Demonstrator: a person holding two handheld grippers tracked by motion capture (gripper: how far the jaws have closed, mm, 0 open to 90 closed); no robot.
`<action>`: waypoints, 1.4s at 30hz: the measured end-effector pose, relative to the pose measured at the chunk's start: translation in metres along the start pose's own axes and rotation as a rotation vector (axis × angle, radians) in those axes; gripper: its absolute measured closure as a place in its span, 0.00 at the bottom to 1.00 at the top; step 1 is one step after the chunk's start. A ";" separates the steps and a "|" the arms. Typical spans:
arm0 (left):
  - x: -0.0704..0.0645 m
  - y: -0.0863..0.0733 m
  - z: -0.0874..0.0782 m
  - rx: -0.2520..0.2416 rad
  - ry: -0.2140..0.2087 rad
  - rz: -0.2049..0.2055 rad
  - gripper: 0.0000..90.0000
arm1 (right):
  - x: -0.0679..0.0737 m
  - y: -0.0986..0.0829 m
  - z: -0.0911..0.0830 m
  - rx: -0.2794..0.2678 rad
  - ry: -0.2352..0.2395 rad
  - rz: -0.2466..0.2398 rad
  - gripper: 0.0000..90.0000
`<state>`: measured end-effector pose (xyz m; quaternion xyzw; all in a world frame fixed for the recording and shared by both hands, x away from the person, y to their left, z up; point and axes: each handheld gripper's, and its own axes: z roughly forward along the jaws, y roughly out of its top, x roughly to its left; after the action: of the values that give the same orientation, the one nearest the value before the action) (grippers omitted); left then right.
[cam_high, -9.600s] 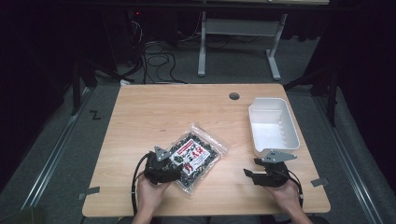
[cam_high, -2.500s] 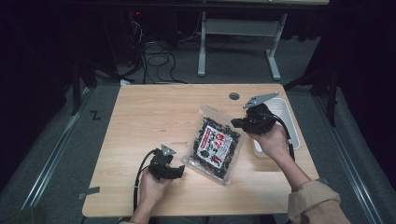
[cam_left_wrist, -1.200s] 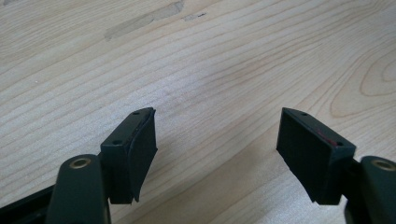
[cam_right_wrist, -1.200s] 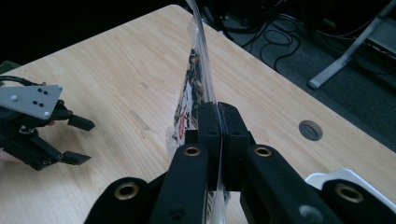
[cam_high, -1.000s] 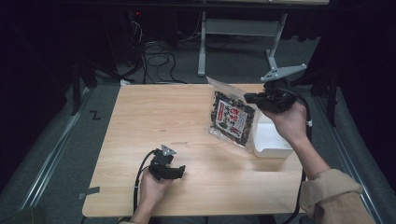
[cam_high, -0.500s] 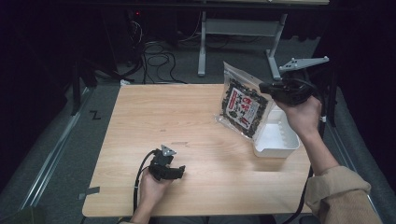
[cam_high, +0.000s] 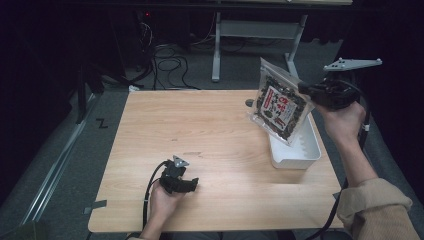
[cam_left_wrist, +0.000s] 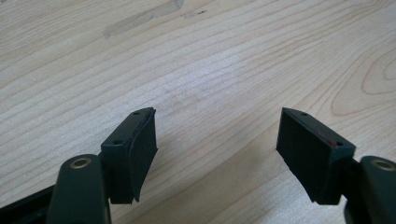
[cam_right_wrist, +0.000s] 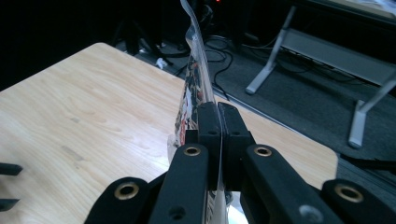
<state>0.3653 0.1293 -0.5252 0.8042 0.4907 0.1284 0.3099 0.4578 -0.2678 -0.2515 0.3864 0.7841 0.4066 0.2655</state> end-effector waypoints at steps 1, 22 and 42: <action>-0.001 0.000 0.000 -0.003 0.000 0.000 0.32 | -0.003 -0.001 -0.001 -0.002 -0.007 0.003 1.00; -0.007 0.001 -0.003 -0.011 -0.020 0.018 0.32 | -0.038 -0.024 -0.020 -0.014 -0.073 0.073 1.00; -0.005 0.001 -0.007 -0.026 0.014 -0.010 0.30 | -0.050 -0.053 -0.005 0.005 -0.106 0.127 1.00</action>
<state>0.3602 0.1267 -0.5186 0.7966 0.4953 0.1389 0.3173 0.4615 -0.3307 -0.2879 0.4570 0.7439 0.3998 0.2791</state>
